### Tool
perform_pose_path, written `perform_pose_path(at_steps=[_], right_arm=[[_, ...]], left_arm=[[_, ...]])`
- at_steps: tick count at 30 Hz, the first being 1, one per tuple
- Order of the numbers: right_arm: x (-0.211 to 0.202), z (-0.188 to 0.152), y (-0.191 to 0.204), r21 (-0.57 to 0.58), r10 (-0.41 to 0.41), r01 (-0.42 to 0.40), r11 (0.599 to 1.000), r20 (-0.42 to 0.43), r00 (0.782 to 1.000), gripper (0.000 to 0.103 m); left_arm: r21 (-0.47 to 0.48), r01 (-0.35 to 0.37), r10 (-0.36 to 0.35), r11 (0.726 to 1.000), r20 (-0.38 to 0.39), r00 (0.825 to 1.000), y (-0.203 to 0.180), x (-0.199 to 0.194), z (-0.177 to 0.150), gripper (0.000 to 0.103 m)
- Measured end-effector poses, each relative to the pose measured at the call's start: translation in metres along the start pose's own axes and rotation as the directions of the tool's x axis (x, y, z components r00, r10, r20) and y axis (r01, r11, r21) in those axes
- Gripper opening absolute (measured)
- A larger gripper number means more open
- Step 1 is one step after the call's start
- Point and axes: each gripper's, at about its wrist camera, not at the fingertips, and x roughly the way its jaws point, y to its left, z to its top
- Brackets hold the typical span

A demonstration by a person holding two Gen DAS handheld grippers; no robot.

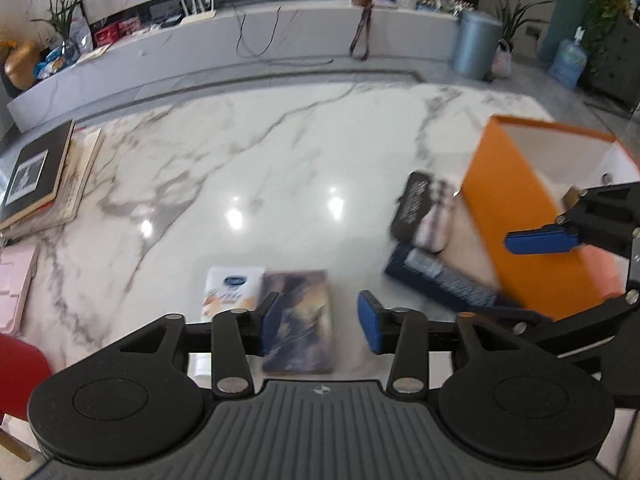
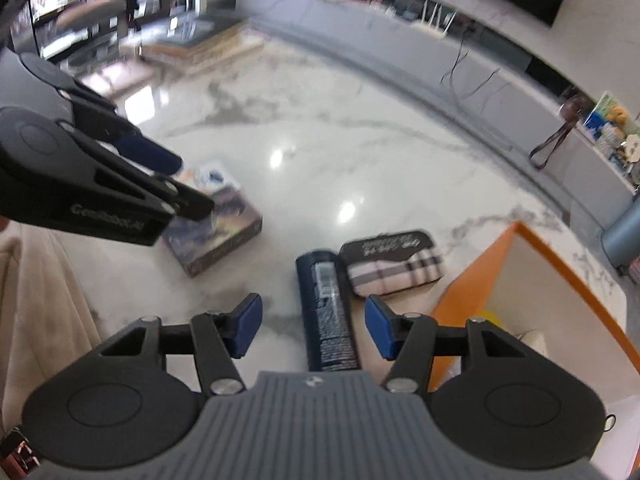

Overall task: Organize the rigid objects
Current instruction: 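Move both tools back over the navy spray can and book-cover card, then grasp the navy spray can with the right tool while the left tool grasps the book-cover card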

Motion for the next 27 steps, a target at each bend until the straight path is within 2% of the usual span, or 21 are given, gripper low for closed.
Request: perform_pose_path(at_steps=[4,8,13,24,25,27], right_arm=[[0.022,0.005,0.002,0.005,0.006,-0.005,1.0,-0.092,0.996,0.055],[0.041,0.007,0.003,0.013,0.003,-0.001,1.0,-0.147,0.989,0.056],[0.061,0.011,-0.001,0.031,-0.026,0.034,0.999,-0.219,0.975,0.062],[0.079,0.007,-0.005,0.078,-0.003,0.025,0.997,-0.278,0.961,0.061],[0.08,0.006,-0.005,0.075,-0.008,0.03,0.997,-0.277,0.961,0.059],[0.079,0.006,-0.003,0.077,-0.008,0.03,0.997,-0.271,0.962,0.053]], left_arm=[[-0.02,0.002,-0.003,1.0,-0.034,0.999,0.017,0.013,-0.007,0.057],[-0.036,0.024,-0.026,0.999,-0.06,0.998,0.024,0.027,-0.013,0.059],[-0.045,0.007,-0.011,0.999,-0.097,0.995,0.025,0.046,-0.014,0.066],[-0.079,0.006,-0.018,0.997,-0.149,0.989,0.026,0.069,-0.013,0.069],[-0.078,0.01,-0.022,0.997,-0.149,0.989,0.026,0.069,-0.014,0.065],[-0.071,0.009,-0.019,0.997,-0.146,0.989,0.024,0.068,-0.015,0.065]])
